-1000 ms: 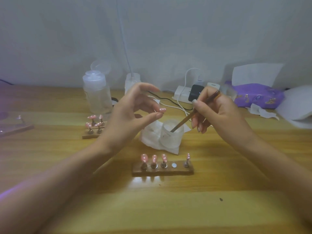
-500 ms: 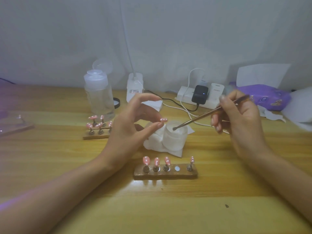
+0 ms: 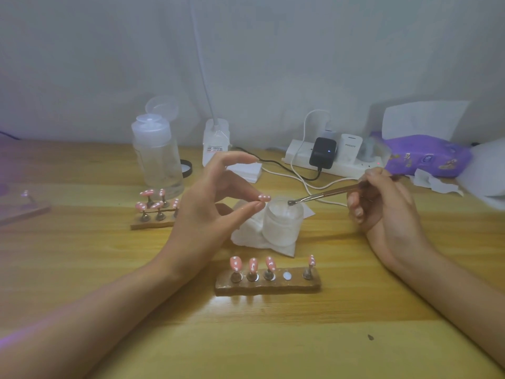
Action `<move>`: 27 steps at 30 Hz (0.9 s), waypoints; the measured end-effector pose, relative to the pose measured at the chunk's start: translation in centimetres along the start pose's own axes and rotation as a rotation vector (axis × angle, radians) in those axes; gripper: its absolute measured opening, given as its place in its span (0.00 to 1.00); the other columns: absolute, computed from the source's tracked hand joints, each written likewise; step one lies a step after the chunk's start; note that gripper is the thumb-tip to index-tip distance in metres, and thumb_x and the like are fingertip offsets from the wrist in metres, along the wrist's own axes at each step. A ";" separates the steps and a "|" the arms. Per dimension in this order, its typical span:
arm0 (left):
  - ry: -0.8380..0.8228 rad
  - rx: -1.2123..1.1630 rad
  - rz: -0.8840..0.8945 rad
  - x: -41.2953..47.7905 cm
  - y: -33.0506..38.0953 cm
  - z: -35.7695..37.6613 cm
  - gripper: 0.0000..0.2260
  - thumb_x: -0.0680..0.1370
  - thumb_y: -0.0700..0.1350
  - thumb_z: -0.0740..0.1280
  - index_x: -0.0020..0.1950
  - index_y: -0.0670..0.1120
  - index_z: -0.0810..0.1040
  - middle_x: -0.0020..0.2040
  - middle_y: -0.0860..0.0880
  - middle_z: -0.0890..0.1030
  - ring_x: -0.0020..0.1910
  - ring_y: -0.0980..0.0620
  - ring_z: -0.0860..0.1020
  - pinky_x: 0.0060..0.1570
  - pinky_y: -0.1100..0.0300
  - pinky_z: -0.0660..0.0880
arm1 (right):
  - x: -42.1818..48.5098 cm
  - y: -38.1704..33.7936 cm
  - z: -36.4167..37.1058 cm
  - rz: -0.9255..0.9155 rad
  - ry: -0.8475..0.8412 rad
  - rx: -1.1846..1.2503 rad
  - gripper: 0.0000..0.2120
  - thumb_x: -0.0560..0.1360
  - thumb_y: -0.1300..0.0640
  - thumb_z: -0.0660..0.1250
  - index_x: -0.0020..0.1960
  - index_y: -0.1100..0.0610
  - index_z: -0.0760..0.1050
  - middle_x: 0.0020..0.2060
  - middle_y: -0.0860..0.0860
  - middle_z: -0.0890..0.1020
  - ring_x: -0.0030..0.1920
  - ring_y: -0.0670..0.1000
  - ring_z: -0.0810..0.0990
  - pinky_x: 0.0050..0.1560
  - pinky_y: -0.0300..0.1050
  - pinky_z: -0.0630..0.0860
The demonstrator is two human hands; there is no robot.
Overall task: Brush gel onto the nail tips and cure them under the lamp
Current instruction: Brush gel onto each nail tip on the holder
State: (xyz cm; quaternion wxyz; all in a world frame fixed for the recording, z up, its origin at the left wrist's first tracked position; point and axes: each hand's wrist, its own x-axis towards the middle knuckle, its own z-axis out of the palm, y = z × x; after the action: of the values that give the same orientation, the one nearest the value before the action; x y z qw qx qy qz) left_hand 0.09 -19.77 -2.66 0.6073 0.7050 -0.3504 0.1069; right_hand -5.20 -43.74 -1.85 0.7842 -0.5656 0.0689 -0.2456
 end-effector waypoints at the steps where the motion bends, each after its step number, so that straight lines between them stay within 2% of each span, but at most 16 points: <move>1: -0.004 -0.001 -0.002 0.0 0.0 0.0 0.21 0.75 0.41 0.75 0.64 0.54 0.73 0.43 0.54 0.84 0.48 0.54 0.84 0.36 0.70 0.74 | 0.0 0.0 0.0 0.005 0.000 0.003 0.13 0.82 0.58 0.59 0.38 0.54 0.68 0.23 0.51 0.75 0.25 0.46 0.72 0.23 0.35 0.66; 3: -0.014 -0.018 -0.008 0.1 0.0 0.0 0.22 0.74 0.42 0.76 0.64 0.54 0.73 0.43 0.52 0.84 0.48 0.53 0.84 0.37 0.69 0.74 | 0.0 0.0 0.1 0.014 -0.004 0.002 0.14 0.82 0.58 0.59 0.38 0.54 0.68 0.23 0.51 0.75 0.24 0.46 0.72 0.23 0.35 0.66; 7: -0.021 -0.058 -0.020 0.1 -0.2 -0.1 0.24 0.73 0.41 0.76 0.65 0.53 0.73 0.42 0.50 0.84 0.48 0.48 0.84 0.39 0.62 0.76 | 0.0 0.0 0.1 0.023 -0.005 0.008 0.13 0.82 0.58 0.59 0.38 0.54 0.68 0.23 0.51 0.75 0.25 0.46 0.72 0.23 0.35 0.66; 11: -0.025 -0.029 -0.027 0.1 -0.3 0.0 0.23 0.74 0.40 0.75 0.65 0.54 0.73 0.42 0.50 0.83 0.47 0.48 0.84 0.37 0.64 0.74 | 0.1 0.0 0.0 0.028 -0.007 0.012 0.13 0.82 0.58 0.59 0.38 0.55 0.69 0.24 0.51 0.76 0.25 0.46 0.72 0.24 0.35 0.67; 16: -0.048 -0.016 -0.027 0.1 -0.4 -0.1 0.21 0.76 0.38 0.74 0.65 0.53 0.73 0.44 0.52 0.83 0.49 0.47 0.83 0.40 0.57 0.77 | 0.1 0.1 0.1 -0.003 -0.051 -0.033 0.12 0.82 0.56 0.60 0.40 0.54 0.68 0.27 0.51 0.80 0.23 0.46 0.70 0.24 0.34 0.67; 23: -0.059 0.050 0.000 0.0 -0.2 0.0 0.22 0.76 0.37 0.73 0.65 0.53 0.72 0.44 0.54 0.84 0.49 0.50 0.83 0.41 0.59 0.78 | 0.0 -0.1 0.2 -0.009 -0.098 -0.069 0.11 0.80 0.55 0.62 0.39 0.54 0.68 0.28 0.51 0.81 0.21 0.45 0.66 0.23 0.34 0.65; 27: -0.057 0.049 -0.020 0.1 -0.3 0.1 0.23 0.75 0.37 0.73 0.65 0.54 0.72 0.44 0.54 0.84 0.48 0.50 0.82 0.39 0.59 0.77 | -0.2 -0.2 0.3 -0.007 -0.144 -0.072 0.10 0.74 0.51 0.65 0.38 0.53 0.68 0.29 0.51 0.82 0.22 0.46 0.67 0.25 0.34 0.67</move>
State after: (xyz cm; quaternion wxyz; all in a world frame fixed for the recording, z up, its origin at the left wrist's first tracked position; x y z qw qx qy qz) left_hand 0.31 -19.84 -2.89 0.5807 0.7258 -0.3579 0.0892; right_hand -5.27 -43.42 -1.56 0.7656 -0.6097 0.0194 -0.2044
